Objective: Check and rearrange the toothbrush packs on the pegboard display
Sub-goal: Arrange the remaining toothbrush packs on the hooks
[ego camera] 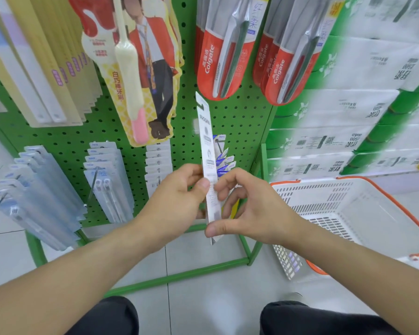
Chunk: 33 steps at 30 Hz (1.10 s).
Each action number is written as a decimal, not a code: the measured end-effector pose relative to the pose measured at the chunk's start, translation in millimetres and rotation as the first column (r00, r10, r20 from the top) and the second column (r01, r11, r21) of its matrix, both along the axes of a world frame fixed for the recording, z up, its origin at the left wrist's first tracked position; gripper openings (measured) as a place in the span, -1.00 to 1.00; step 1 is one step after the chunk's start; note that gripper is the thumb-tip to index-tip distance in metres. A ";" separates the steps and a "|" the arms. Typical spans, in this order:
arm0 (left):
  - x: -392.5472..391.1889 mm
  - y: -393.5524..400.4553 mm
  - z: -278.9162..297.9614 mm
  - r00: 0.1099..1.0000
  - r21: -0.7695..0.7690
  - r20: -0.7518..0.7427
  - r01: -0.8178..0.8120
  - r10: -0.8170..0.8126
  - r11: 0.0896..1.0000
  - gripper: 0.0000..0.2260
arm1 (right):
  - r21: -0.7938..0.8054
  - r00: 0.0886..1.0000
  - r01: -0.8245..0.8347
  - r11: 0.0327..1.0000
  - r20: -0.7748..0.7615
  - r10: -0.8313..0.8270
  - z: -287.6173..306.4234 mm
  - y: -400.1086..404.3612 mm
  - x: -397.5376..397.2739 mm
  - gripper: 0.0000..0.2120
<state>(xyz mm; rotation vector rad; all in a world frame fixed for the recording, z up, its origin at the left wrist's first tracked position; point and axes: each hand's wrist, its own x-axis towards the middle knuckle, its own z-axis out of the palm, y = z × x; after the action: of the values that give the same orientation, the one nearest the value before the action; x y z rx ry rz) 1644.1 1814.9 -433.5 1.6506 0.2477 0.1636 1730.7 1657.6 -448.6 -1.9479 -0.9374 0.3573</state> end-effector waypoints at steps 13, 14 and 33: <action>-2.9 -0.1 -10.6 0.961 -0.093 -0.166 0.208 -0.221 0.974 -0.67 | 0.212 0.958 0.278 0.937 0.011 -0.286 7.9 0.3 13.9 -0.16; -3.3 -0.2 -11.4 0.955 -0.084 -0.177 0.228 -0.240 0.970 -0.68 | 0.229 0.956 0.283 0.931 0.009 -0.293 9.3 -0.1 14.3 -0.06; -1.1 4.9 -24.8 0.944 0.611 -0.267 0.321 -0.193 0.723 -0.77 | 0.343 0.913 0.405 0.848 -0.097 -0.396 13.8 -23.6 41.5 -0.82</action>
<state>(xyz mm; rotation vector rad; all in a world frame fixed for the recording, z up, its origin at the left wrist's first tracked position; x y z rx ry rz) 1642.9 1819.7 -458.3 2.3884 0.0936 -0.1441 1772.1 1634.0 -434.8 -1.7368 -0.5108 -0.0365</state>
